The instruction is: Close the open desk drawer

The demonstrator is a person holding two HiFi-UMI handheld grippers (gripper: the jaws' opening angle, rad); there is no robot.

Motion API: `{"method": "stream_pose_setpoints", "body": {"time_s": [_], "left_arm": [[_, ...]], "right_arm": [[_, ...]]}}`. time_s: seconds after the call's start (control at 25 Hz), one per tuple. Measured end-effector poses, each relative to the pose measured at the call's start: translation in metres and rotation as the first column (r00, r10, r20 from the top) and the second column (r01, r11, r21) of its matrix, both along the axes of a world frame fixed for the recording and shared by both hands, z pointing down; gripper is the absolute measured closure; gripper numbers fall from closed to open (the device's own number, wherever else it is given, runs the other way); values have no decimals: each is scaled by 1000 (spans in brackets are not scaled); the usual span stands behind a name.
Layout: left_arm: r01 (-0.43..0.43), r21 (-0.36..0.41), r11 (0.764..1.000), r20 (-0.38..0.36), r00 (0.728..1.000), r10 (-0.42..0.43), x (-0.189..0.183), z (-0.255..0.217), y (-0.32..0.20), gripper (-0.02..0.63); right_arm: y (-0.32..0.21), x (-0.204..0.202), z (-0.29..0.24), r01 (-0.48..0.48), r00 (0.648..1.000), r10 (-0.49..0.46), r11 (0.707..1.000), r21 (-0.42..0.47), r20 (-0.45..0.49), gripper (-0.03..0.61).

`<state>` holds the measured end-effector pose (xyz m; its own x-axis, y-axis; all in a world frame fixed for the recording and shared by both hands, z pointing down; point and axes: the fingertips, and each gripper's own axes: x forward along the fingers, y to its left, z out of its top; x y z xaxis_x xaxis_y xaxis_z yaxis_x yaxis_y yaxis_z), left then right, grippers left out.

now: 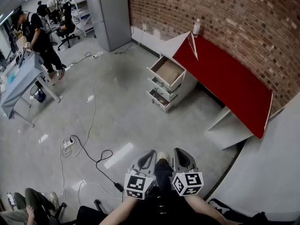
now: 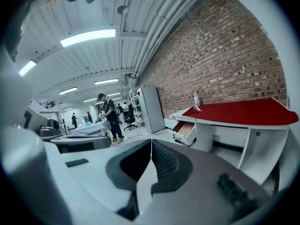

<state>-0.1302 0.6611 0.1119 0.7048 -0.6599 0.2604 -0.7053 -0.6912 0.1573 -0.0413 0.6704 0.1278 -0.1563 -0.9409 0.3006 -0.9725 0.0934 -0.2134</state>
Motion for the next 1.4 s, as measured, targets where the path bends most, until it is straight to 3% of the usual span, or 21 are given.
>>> {"method": "stream_pose_setpoints", "body": {"time_s": [0.32, 0.8, 1.4], "left_arm": [[-3, 0, 1000, 8, 1000, 3, 20, -1, -49, 604], [67, -1, 998, -7, 998, -67, 44, -5, -144, 604], [67, -3, 998, -5, 998, -67, 90, 5, -213, 604]], "right_arm": [[-58, 13, -1, 31, 1000, -31, 1000, -5, 0, 566], [-155, 46, -5, 62, 998, -62, 998, -1, -5, 566], [-226, 93, 8, 66, 998, -66, 998, -22, -4, 566]]}}
